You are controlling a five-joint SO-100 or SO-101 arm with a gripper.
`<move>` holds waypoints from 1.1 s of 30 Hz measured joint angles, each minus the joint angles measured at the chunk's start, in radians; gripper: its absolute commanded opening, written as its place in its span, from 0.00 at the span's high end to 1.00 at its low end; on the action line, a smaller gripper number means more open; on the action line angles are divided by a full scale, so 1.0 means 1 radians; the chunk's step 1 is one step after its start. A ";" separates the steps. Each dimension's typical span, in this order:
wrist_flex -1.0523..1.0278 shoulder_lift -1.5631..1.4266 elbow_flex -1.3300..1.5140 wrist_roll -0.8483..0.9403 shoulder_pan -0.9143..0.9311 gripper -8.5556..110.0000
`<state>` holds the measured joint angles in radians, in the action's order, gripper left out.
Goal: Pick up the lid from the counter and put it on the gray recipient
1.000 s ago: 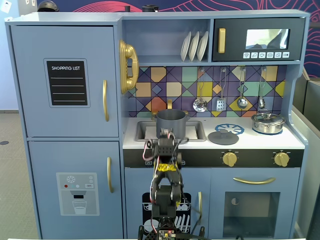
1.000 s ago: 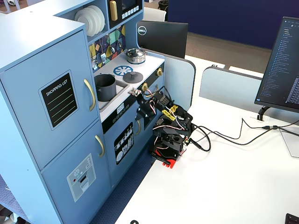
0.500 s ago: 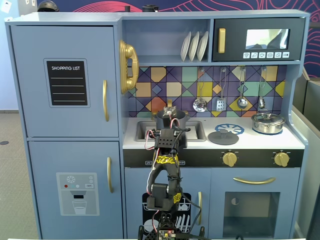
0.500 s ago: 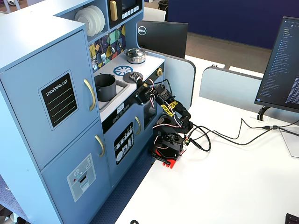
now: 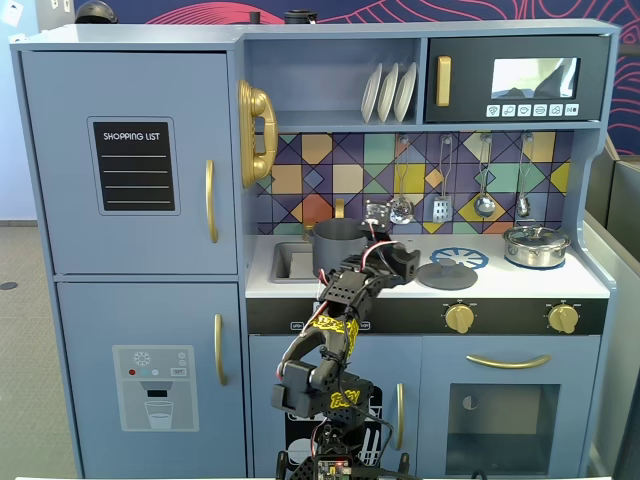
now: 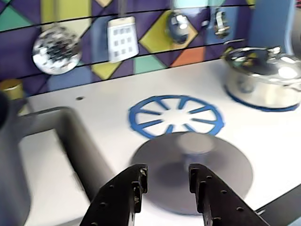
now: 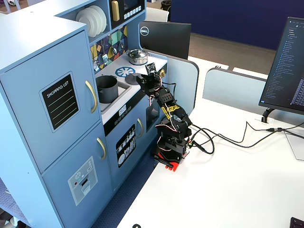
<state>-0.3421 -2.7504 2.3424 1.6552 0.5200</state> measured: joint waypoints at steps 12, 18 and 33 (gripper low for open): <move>0.219 0.209 0.038 -0.049 0.064 0.76; 0.304 0.282 0.038 -0.115 0.071 0.72; 0.503 0.535 -0.018 -0.078 0.110 0.71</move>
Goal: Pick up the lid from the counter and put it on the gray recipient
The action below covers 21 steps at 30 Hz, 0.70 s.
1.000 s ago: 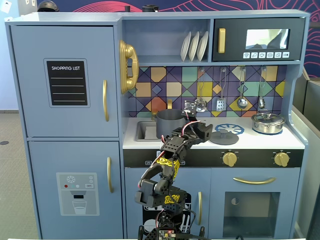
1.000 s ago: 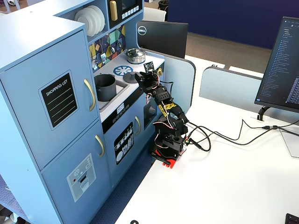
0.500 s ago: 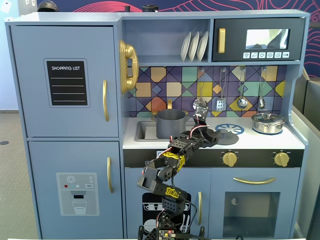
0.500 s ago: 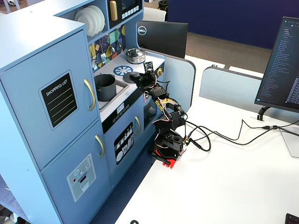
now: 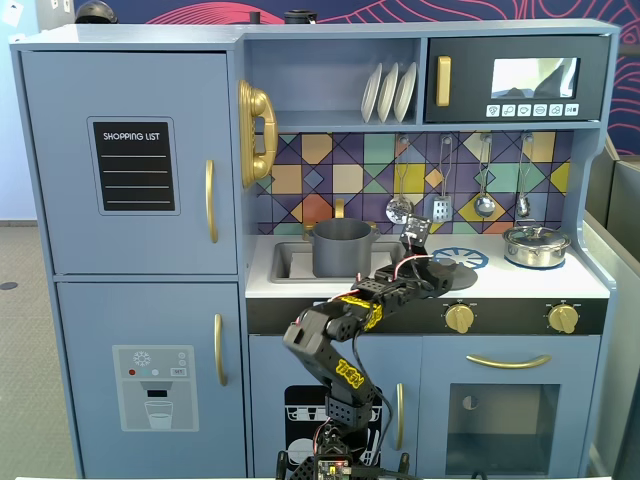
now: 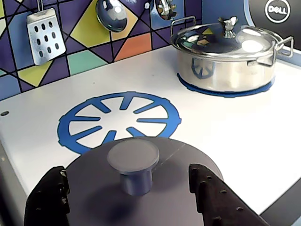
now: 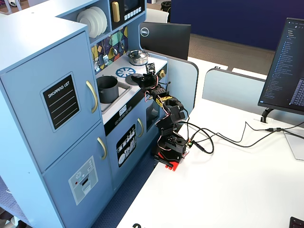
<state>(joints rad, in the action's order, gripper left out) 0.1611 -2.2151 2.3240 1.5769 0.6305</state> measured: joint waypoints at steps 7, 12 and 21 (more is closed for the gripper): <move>0.078 0.143 -0.061 0.018 0.000 0.72; 0.107 0.229 -0.109 0.021 0.000 0.72; 0.114 0.357 -0.192 0.031 -0.002 0.85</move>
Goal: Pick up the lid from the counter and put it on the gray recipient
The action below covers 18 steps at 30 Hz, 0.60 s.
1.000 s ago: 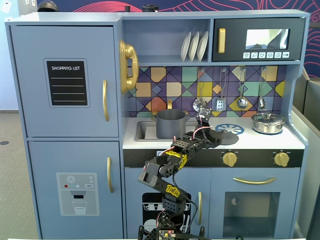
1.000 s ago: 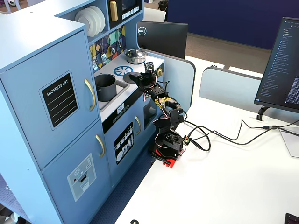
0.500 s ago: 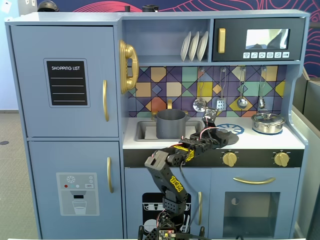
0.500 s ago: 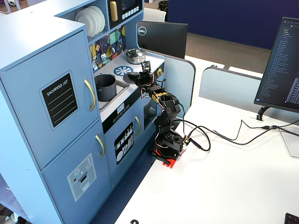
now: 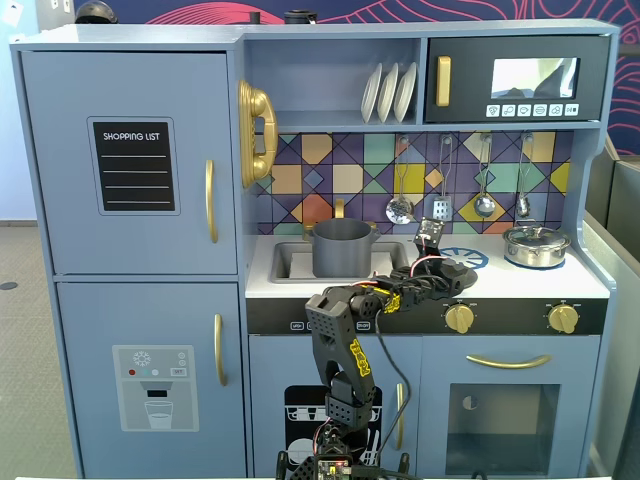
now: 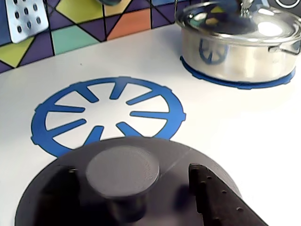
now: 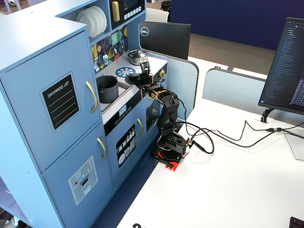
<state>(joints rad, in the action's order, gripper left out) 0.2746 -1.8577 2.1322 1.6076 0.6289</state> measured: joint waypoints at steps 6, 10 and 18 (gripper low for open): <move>0.018 0.052 -0.035 -0.005 -0.009 0.93; 0.037 0.060 -0.037 -0.005 -0.021 0.93; 0.035 0.061 -0.063 0.020 -0.035 0.93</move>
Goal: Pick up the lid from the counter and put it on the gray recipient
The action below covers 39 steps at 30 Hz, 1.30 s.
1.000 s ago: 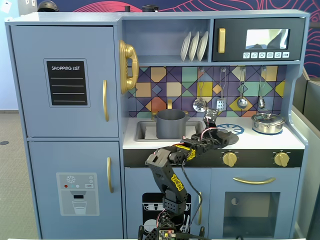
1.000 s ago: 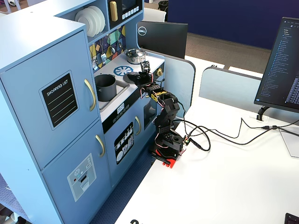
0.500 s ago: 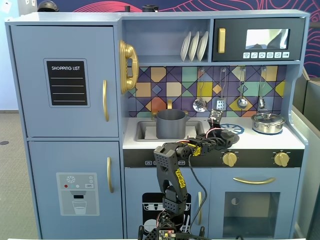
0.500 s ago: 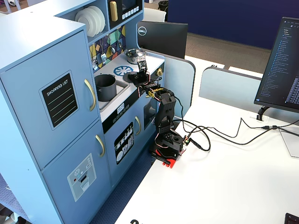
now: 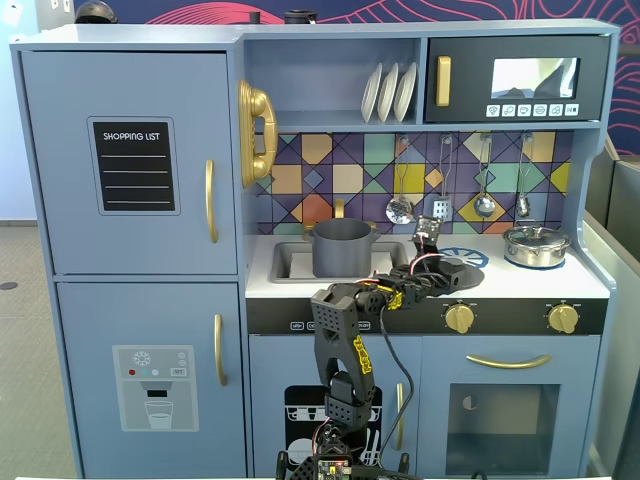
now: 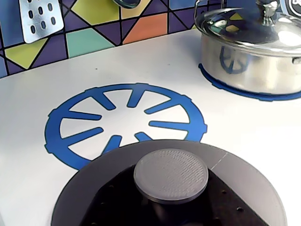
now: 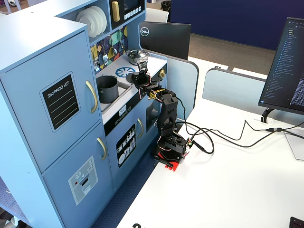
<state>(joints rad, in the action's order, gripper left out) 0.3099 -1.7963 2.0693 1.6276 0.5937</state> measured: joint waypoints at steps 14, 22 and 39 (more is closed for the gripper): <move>-0.199 -0.144 -0.202 0.015 -0.058 0.93; -0.336 -0.244 -0.262 0.000 -0.195 0.93; -0.434 -0.353 -0.224 -0.015 -0.535 0.93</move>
<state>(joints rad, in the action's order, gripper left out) -0.1243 -2.1491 1.8454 1.6122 0.0583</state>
